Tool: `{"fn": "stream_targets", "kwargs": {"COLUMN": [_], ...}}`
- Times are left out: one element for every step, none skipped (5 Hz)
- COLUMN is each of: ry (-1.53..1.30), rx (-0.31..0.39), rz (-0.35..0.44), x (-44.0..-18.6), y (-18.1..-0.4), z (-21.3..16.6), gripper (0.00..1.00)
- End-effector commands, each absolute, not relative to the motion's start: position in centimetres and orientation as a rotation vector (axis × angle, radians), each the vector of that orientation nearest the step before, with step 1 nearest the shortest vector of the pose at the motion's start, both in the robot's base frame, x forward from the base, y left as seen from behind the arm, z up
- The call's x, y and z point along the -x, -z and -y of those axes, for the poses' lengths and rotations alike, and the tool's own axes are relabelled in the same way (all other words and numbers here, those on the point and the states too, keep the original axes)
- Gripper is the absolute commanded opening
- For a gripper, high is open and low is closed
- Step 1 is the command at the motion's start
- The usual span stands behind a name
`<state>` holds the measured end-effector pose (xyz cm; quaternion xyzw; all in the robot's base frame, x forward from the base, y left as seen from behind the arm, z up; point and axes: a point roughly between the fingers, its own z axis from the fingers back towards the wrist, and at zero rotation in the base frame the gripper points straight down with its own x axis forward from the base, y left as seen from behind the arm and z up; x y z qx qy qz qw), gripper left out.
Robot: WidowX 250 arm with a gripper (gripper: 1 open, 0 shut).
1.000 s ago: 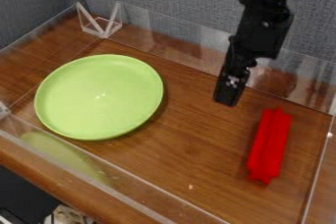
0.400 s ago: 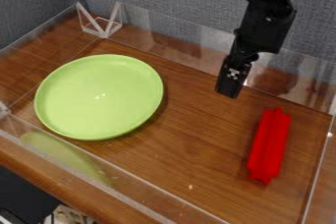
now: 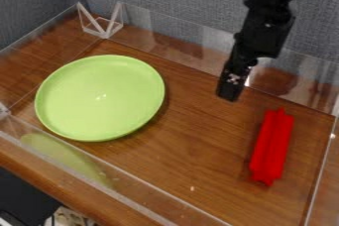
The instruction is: Move the red object from the green plate to the table
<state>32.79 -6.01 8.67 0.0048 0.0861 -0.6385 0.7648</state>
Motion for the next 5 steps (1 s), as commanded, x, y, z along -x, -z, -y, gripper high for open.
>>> {"fn": "stream_targets", "kwargs": {"ry": [1.335,1.290,1.274,1.263,1.250], "rx": [-0.067,-0.072,-0.093,-0.111,-0.131], "rz": [-0.093,-0.081,-0.080,-0.084,-0.092], "x": [-34.1,-35.0,-34.7,-34.1,-33.3], "y": [-10.0,-8.6,-7.9,-7.7,-7.9], "z": [5.6,5.3,5.3,5.2,5.1], "gripper": [1.00,1.00,1.00,1.00,1.00]}}
